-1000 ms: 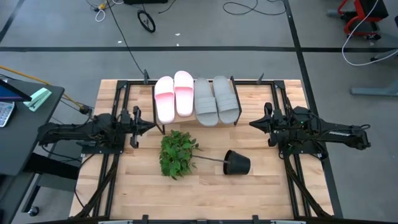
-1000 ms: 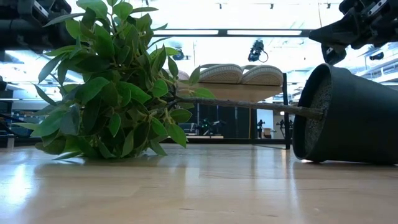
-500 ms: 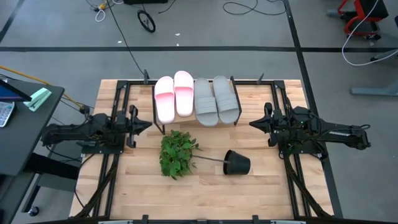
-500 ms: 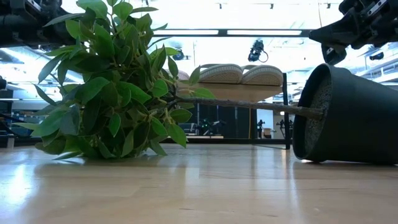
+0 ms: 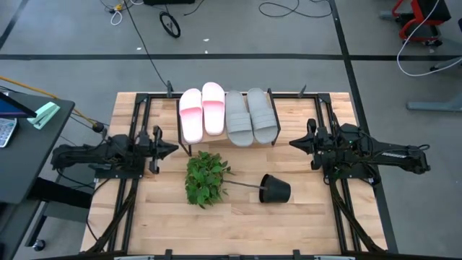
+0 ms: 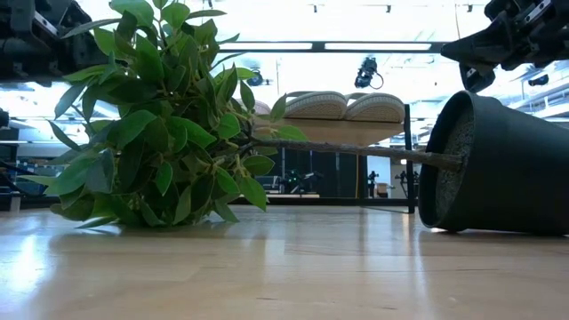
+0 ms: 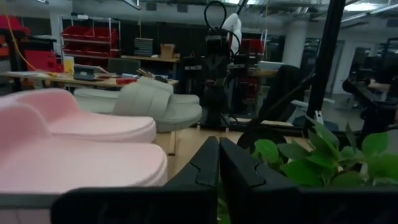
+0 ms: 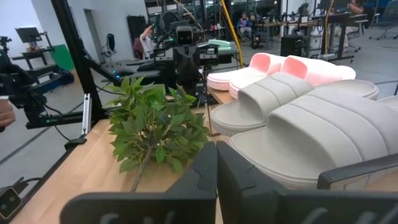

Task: Pick and place slides into the shelf
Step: Return to Home Position

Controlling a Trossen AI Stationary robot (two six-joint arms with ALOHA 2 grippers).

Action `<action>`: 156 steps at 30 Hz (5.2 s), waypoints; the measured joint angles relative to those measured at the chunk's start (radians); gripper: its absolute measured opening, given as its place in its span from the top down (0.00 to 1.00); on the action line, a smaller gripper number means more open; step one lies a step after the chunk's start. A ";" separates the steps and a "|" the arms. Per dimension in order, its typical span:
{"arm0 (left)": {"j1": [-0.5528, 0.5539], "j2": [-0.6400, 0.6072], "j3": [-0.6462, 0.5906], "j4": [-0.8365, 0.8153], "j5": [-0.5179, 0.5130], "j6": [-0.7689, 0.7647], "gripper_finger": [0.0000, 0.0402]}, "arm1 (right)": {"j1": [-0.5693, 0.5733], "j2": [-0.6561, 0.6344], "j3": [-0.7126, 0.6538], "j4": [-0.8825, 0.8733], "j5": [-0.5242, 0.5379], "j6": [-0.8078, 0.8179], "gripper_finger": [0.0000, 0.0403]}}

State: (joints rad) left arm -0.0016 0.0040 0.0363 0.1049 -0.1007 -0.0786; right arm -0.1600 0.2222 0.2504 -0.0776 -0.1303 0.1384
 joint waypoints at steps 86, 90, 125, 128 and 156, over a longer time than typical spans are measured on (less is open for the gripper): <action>-0.035 0.002 -0.029 0.023 0.050 -0.067 0.89 | 0.077 -0.137 -0.227 0.163 0.026 0.051 0.95; -0.035 0.002 -0.029 0.023 0.050 -0.068 0.90 | 0.077 -0.137 -0.227 0.159 0.025 0.045 0.94; -0.035 0.002 -0.029 0.023 0.050 -0.067 0.94 | 0.077 -0.137 -0.226 0.159 0.024 0.042 0.94; -0.035 0.002 -0.029 0.023 0.050 -0.067 0.94 | 0.077 -0.137 -0.226 0.159 0.025 0.042 0.94; -0.035 0.002 -0.029 0.023 0.050 -0.067 0.93 | 0.077 -0.137 -0.226 0.159 0.024 0.042 0.94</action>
State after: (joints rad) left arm -0.0365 0.0063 0.0074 0.1284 -0.0509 -0.1455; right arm -0.0826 0.0849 0.0242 0.0818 -0.1058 0.1807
